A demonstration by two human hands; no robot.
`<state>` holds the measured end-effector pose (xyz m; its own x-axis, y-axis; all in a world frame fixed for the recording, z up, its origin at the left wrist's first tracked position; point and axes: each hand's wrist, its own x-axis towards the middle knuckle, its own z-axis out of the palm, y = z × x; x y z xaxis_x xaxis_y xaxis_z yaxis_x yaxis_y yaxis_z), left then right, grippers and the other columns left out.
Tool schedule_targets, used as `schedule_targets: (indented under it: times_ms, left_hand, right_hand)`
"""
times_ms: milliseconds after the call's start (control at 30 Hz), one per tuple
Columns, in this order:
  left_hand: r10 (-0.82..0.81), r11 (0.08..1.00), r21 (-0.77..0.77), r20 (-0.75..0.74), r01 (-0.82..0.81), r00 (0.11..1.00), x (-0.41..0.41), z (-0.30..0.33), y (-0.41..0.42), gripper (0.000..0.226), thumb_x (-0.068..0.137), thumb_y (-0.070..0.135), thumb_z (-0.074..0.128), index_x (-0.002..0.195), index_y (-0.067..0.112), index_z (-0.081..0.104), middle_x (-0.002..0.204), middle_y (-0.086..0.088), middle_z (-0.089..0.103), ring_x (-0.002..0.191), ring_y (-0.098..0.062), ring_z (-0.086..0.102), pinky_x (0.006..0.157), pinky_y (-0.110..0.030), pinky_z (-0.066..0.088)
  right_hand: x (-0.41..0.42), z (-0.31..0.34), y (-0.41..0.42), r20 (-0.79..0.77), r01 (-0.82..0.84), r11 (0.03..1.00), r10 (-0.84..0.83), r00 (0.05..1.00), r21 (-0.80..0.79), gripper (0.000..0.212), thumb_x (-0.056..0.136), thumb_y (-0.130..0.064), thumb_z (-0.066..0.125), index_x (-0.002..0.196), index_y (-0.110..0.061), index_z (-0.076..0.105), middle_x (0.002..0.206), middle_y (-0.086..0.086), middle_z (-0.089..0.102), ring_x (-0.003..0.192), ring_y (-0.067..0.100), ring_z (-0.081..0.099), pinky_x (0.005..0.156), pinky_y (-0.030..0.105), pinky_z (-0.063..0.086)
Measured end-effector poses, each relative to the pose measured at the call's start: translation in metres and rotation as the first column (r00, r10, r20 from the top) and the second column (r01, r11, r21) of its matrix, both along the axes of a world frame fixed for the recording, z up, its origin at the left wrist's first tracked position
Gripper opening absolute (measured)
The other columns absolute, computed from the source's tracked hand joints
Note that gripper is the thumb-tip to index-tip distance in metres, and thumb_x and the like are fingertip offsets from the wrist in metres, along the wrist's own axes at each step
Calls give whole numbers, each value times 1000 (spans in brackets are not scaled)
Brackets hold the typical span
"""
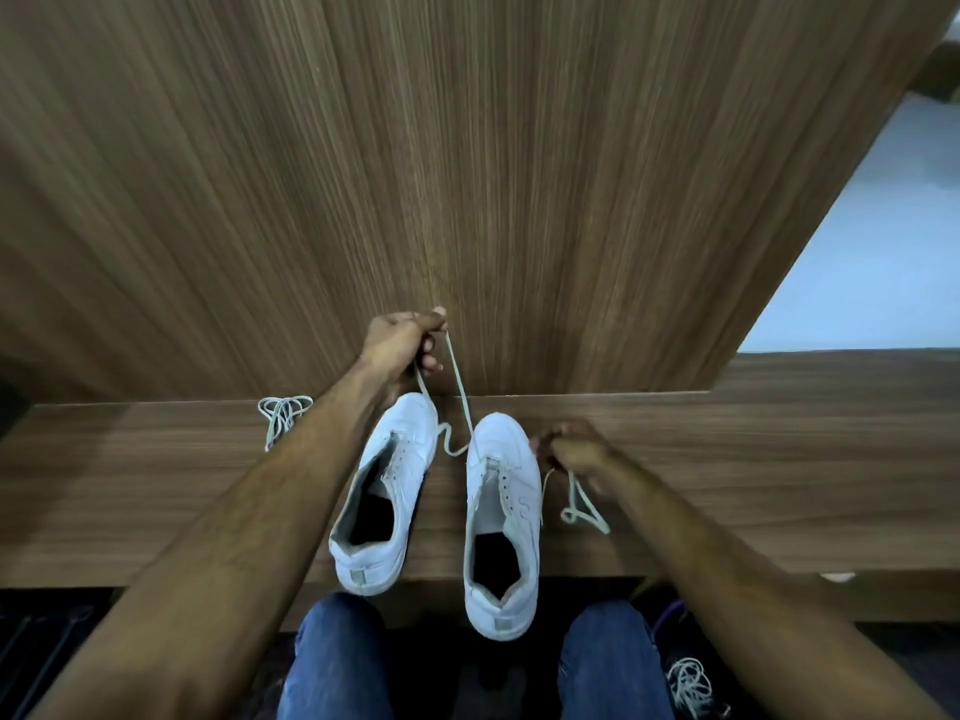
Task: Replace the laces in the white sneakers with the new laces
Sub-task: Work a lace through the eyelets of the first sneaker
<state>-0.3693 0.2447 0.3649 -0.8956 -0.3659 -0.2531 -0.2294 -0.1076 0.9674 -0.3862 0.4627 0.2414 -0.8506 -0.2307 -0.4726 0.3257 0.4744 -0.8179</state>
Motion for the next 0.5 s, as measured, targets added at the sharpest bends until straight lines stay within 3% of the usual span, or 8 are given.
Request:
schedule_targets:
  times_ms: [200,500]
  left_hand:
    - [-24,1000,-14,-88,23,996,3,38,8,18,93,23,60,81,11,65,45,6,41,32,-5,29,42,-19,37]
    - [-180,964,-245,-315,103,932,6,108,36,20,97,19,52,106,10,67,58,1,51,33,-2,33,33,-14,25]
  right_hand:
    - [-17,115,-7,-208,-64,975,19,978,-214,14,95,-4,53,99,-6,67,58,3,58,35,6,42,37,20,41]
    - [-2,228,-38,-498,-109,930,-87,863,-351,14,95,-9,55,100,-11,68,73,2,66,34,3,37,32,14,22]
